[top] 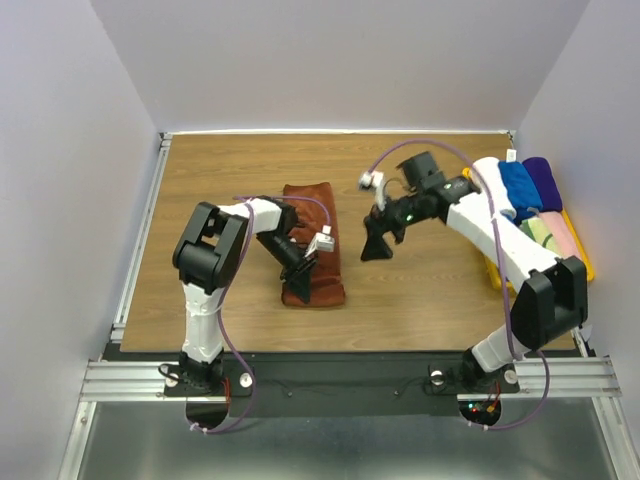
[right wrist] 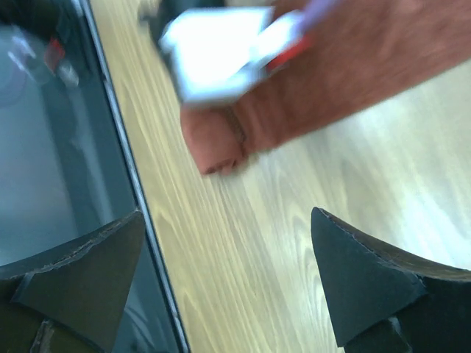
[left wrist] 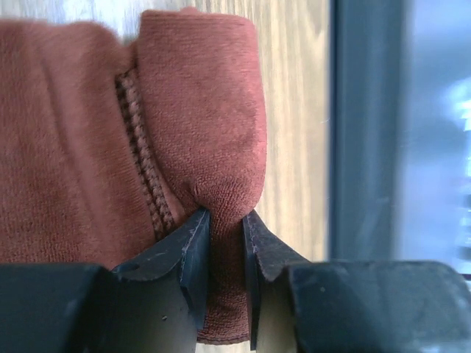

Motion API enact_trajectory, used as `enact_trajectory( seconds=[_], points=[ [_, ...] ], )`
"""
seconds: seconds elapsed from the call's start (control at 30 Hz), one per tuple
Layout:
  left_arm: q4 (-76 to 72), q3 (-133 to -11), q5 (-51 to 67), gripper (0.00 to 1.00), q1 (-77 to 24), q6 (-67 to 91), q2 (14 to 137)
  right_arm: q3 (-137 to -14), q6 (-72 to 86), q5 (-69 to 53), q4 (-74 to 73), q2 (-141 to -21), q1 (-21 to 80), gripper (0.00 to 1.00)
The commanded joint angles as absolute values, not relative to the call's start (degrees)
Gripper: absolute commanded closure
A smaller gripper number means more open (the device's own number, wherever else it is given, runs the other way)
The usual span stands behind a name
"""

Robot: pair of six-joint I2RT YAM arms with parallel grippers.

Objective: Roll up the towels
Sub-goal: Roll the towel

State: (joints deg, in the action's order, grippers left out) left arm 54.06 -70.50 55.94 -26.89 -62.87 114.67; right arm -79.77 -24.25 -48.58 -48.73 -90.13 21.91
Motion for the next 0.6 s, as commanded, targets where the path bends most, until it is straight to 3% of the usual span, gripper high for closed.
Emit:
enact_trajectory(
  seconds=[0.0,0.33,0.57],
  points=[
    [63.9,-75.57,56.25,0.69,-23.82,-68.3,123.12,-73.93,-29.53,-35.36,-41.24,-86.05,32.32,0.04],
    [63.9,-78.57,54.4,0.68,-22.76,-66.36,128.76,-64.52,-32.87,-10.66,-21.9,-90.6,54.47,0.12],
    [63.9,-79.72,54.58,0.65,-21.97,-65.92,129.9,-62.4,-36.12,-6.59,-12.74,-98.52,60.03,0.13]
  ],
)
